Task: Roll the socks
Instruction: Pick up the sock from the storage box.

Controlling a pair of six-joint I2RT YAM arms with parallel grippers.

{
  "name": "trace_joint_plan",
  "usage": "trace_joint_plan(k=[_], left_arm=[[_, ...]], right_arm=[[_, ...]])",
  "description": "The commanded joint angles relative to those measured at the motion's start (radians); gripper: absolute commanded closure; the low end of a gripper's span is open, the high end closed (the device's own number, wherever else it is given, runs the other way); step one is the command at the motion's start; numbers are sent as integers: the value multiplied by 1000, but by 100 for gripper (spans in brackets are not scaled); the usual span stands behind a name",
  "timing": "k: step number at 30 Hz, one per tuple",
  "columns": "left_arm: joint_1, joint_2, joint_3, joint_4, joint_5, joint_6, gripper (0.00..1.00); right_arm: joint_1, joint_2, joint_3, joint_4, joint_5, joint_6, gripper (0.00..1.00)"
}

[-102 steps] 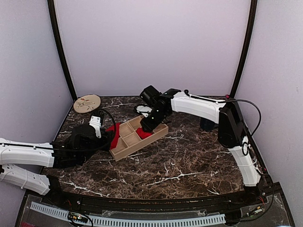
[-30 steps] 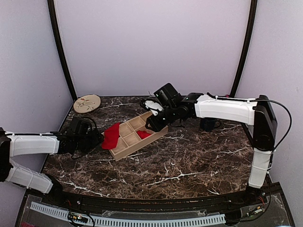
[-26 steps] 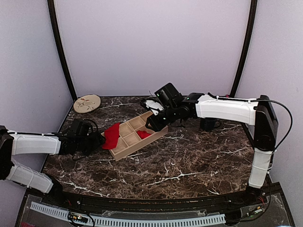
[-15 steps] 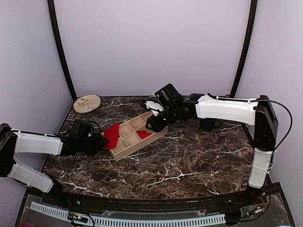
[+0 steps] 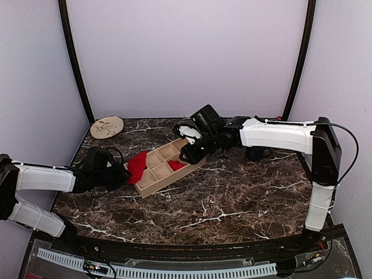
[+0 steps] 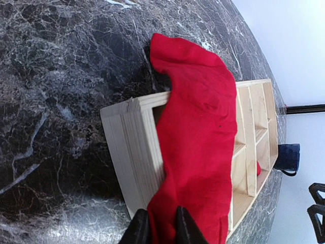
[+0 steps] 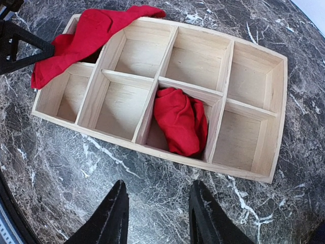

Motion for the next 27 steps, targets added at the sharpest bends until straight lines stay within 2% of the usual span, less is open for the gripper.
trace_joint_plan(k=[1, 4, 8, 18, 27], left_arm=[[4, -82, -36, -9, -12, -14, 81], [4, -112, -37, -8, -16, -10, 86], [4, -118, -34, 8, 7, 4, 100], [4, -176, 3, 3, 30, 36, 100], [4, -122, 197, -30, 169, 187, 100]], right_arm=[[11, -31, -13, 39, -12, 10, 62], [18, -28, -12, 41, -11, 12, 62], [28, -24, -9, 43, -7, 16, 62], [41, -52, -36, 57, 27, 30, 62], [39, -116, -84, 79, 152, 91, 62]])
